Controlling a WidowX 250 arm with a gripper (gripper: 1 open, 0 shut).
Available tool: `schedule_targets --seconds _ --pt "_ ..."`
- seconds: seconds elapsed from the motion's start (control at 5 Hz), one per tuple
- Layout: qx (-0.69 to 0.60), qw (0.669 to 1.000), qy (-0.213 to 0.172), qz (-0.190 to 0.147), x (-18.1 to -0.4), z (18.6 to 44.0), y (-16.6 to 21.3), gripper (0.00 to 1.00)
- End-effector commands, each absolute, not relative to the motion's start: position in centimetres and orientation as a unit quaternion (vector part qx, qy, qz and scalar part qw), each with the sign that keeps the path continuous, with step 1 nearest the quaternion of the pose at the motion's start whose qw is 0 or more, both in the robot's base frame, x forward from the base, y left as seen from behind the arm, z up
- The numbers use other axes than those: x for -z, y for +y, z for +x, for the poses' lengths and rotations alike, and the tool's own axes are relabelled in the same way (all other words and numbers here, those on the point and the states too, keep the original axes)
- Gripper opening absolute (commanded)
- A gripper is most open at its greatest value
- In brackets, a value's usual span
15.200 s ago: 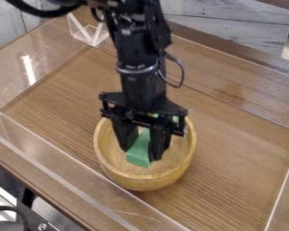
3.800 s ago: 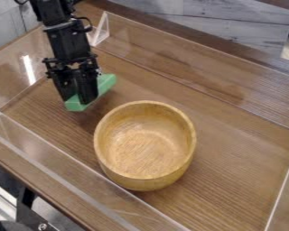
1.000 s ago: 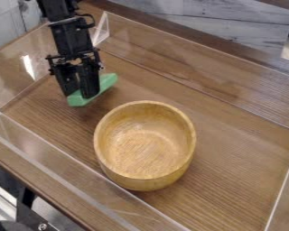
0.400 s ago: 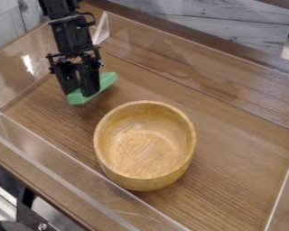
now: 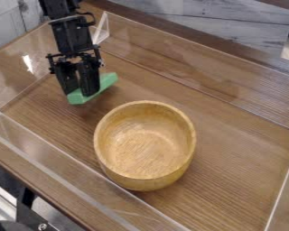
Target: Remove the green block from inside the brown bowl and put it on the table
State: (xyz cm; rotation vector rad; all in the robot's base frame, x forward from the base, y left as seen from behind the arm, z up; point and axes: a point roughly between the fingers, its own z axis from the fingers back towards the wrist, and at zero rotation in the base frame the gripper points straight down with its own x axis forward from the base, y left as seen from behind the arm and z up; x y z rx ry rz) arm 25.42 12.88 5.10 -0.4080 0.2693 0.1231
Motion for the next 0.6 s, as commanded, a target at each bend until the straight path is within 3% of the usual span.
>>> schedule_targets --seconds 0.0,0.4 --pt "-0.059 0.974 0.114 -0.189 -6.47 26.2 13.58 0.0" --pt "-0.062 0.972 0.12 -0.192 -6.59 26.24 13.65 0.0"
